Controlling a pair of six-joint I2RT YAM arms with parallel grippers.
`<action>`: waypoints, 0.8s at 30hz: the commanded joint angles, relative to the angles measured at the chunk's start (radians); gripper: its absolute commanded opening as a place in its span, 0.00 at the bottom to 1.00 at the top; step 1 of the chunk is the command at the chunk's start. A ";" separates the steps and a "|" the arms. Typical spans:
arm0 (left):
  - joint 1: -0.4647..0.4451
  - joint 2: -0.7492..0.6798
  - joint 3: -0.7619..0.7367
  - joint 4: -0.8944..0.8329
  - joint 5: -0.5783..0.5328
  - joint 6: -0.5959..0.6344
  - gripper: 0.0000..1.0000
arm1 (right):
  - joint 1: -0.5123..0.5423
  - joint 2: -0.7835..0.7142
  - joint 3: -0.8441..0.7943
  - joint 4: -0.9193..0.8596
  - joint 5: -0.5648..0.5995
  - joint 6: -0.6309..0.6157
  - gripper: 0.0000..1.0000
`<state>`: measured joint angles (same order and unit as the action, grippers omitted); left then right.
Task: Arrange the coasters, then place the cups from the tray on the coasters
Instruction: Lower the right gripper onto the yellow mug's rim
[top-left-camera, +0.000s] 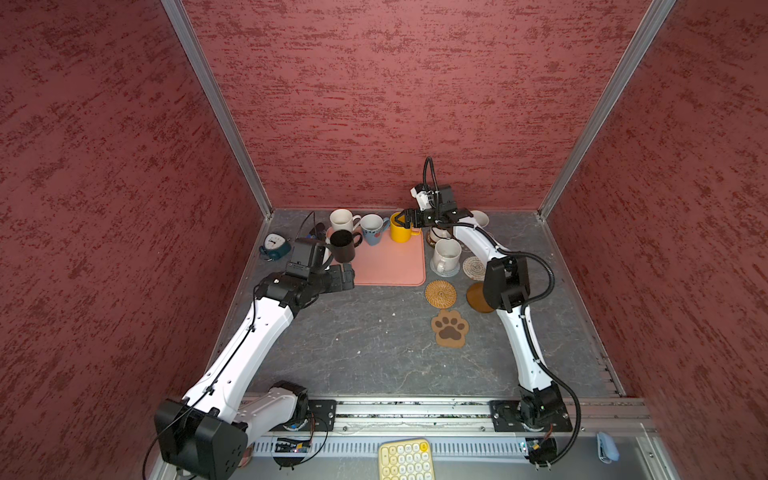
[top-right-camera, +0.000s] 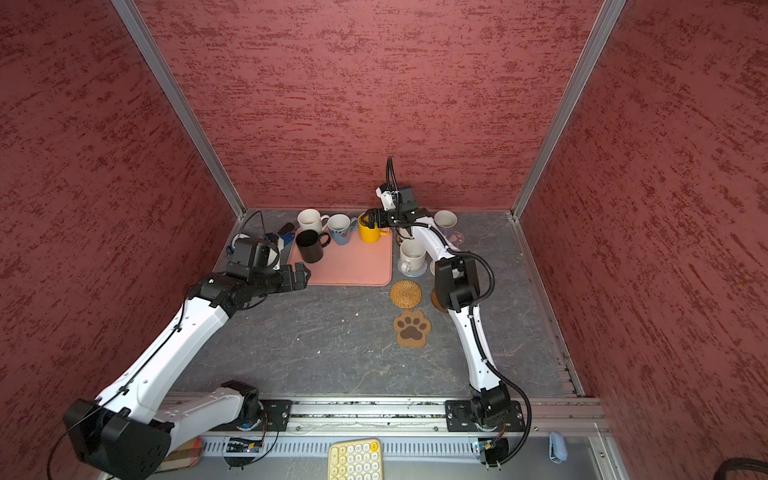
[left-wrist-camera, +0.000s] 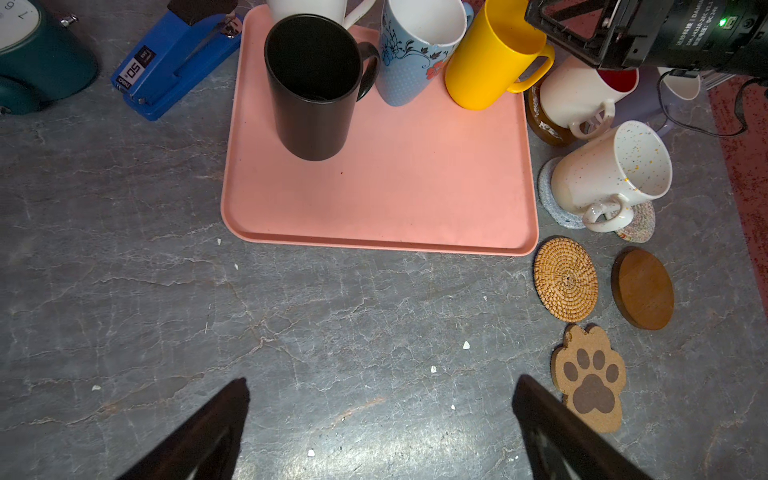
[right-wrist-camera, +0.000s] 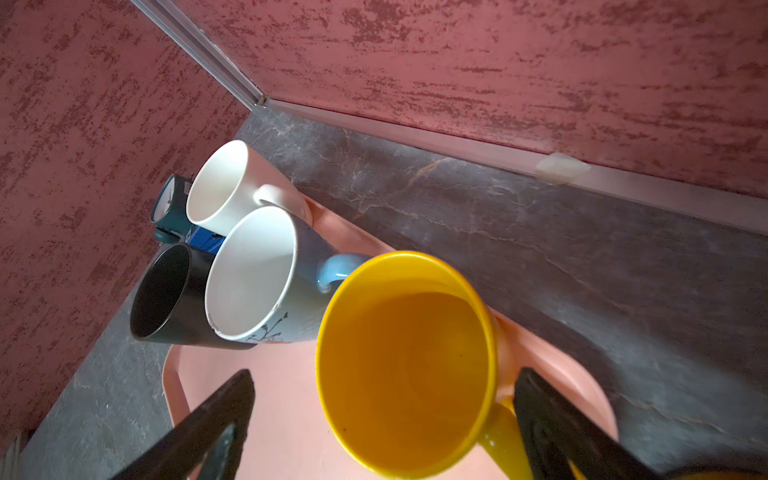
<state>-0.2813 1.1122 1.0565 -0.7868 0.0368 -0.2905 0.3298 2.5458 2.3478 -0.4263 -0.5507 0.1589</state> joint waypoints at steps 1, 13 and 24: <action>0.006 -0.007 0.021 0.001 0.026 0.014 1.00 | -0.003 0.002 0.013 -0.035 -0.077 -0.066 0.97; 0.005 -0.039 0.018 0.000 0.039 -0.007 1.00 | 0.005 -0.116 -0.155 0.003 -0.067 -0.114 0.97; 0.005 -0.091 -0.014 -0.010 0.041 -0.027 1.00 | 0.006 -0.166 -0.170 0.001 -0.045 -0.116 0.97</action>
<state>-0.2806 1.0389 1.0542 -0.7898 0.0708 -0.3080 0.3313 2.4474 2.1838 -0.4175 -0.6014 0.0792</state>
